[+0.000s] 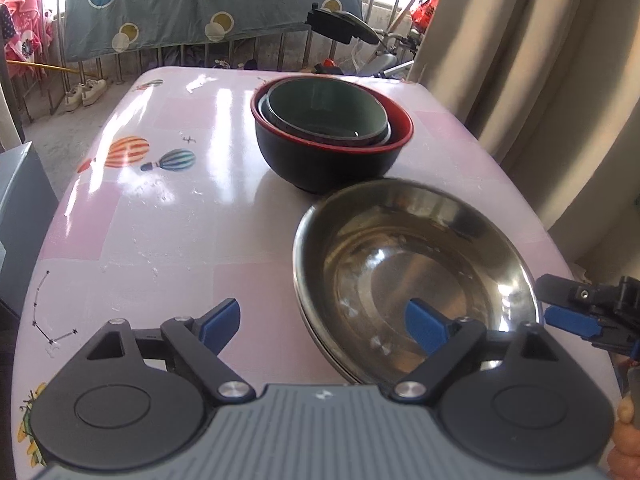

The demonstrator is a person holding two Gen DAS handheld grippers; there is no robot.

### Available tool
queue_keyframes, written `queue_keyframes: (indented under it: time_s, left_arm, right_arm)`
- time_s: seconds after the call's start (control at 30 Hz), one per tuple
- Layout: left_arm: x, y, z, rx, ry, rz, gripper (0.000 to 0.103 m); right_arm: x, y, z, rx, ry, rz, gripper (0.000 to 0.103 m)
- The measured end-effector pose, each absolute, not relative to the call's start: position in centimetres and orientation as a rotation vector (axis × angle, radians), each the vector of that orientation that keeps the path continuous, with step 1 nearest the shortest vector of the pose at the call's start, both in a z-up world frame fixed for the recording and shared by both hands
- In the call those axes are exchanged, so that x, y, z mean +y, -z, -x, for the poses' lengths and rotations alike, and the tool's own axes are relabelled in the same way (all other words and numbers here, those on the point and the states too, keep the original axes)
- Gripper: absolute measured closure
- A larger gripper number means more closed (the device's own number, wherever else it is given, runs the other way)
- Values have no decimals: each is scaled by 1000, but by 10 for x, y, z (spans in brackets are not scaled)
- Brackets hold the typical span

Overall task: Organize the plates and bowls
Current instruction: 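Move both grippers to the red-rimmed bowl stack and grasp its rim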

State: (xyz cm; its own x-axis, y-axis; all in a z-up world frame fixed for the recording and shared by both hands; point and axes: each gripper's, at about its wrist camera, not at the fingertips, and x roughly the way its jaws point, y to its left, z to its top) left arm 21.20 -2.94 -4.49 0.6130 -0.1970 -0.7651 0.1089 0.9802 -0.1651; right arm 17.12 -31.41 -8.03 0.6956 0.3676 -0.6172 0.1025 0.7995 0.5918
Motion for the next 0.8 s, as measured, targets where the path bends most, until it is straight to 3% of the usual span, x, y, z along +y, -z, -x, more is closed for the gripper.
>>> queue_keyframes:
  time_s: [0.57, 0.8]
  left_arm:
    - [23, 5, -299, 839, 132, 247, 12]
    - [21, 7, -344, 840, 145, 300, 24]
  right_arm:
    - [-300, 2, -292, 765, -331, -570, 23]
    - [-267, 3, -352, 821, -368, -506, 23]
